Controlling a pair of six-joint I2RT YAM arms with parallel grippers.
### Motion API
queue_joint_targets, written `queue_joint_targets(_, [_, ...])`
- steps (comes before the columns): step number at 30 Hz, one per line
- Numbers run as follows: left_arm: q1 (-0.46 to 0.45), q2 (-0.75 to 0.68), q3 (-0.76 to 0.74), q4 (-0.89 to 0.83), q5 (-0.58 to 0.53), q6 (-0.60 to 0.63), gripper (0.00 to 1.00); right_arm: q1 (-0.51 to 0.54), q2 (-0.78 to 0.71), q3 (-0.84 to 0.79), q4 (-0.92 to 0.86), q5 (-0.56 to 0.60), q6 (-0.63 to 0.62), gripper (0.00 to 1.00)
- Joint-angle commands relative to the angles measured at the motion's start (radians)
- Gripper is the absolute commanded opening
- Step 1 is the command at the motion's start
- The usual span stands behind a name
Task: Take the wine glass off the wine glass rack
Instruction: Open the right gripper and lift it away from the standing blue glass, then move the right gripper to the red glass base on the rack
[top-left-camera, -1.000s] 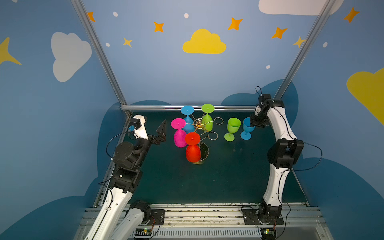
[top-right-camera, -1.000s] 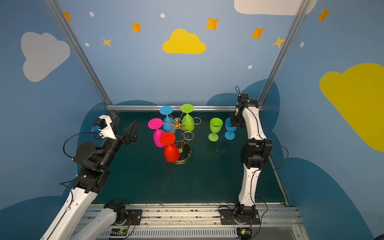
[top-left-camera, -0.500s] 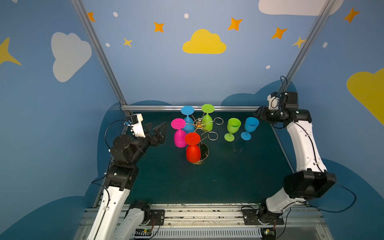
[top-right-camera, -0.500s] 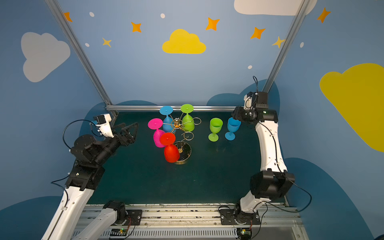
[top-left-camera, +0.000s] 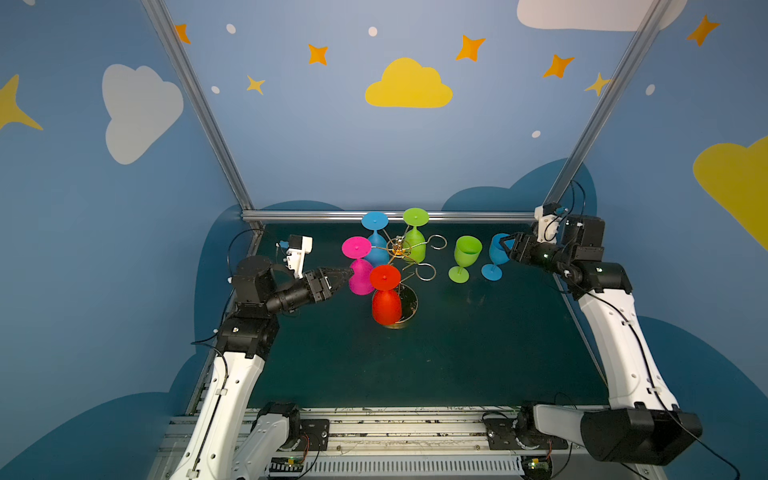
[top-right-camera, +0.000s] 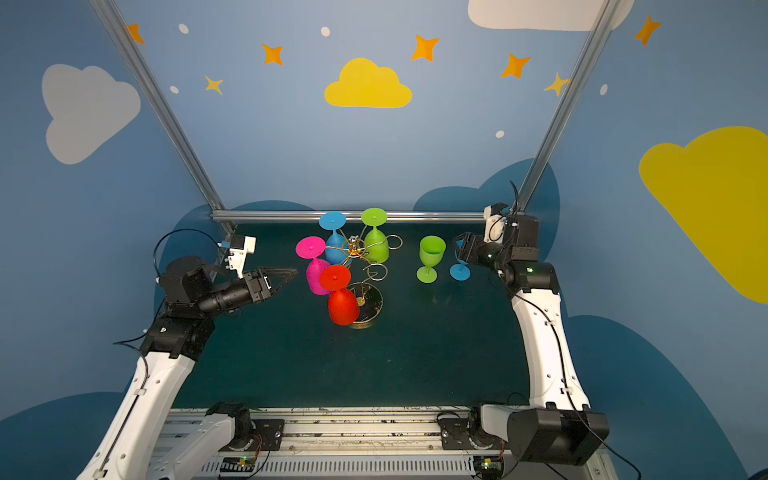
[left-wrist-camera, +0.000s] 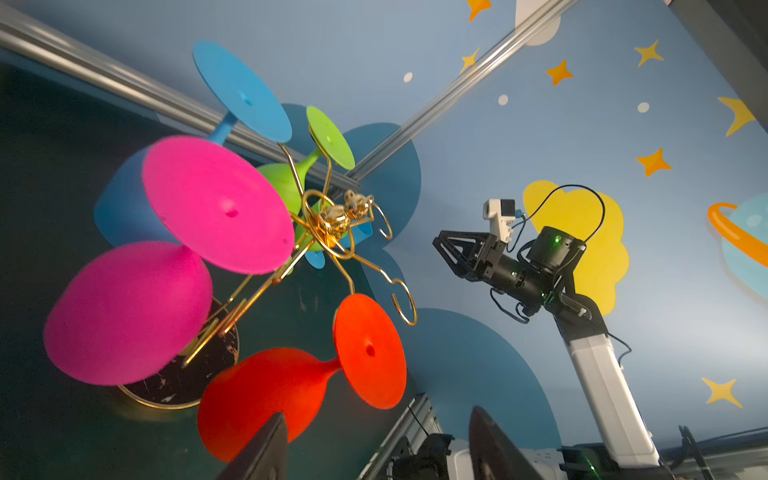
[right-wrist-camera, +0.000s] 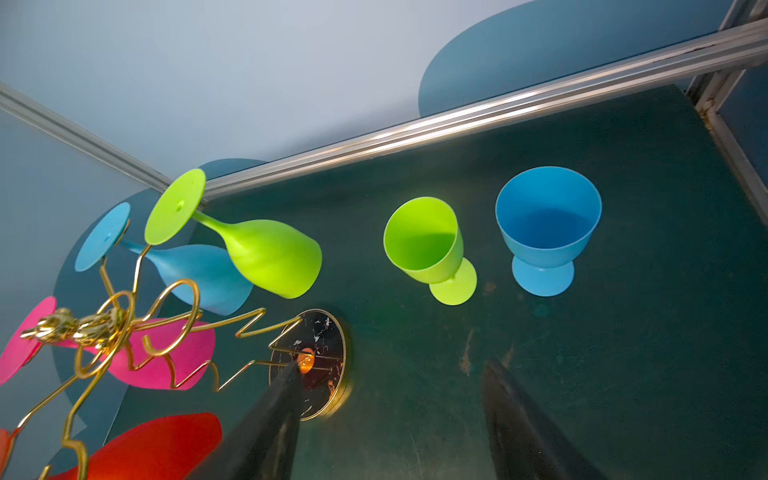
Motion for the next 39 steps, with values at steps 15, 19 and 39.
queue_joint_targets(15, [-0.153, 0.014, -0.044, 0.034, -0.123, 0.022, 0.61, 0.157, -0.132, -0.097, 0.008, -0.037, 0.083, 0.66])
queue_joint_targets(19, [-0.152, 0.007, -0.041, 0.017, -0.158, 0.060, 0.62, 0.233, -0.237, -0.149, 0.018, -0.053, 0.163, 0.62])
queue_joint_targets(39, [0.004, -0.220, -0.119, -0.014, -0.709, 0.342, 0.95, 0.944, -0.238, -0.287, 0.313, 0.331, 0.510, 0.53])
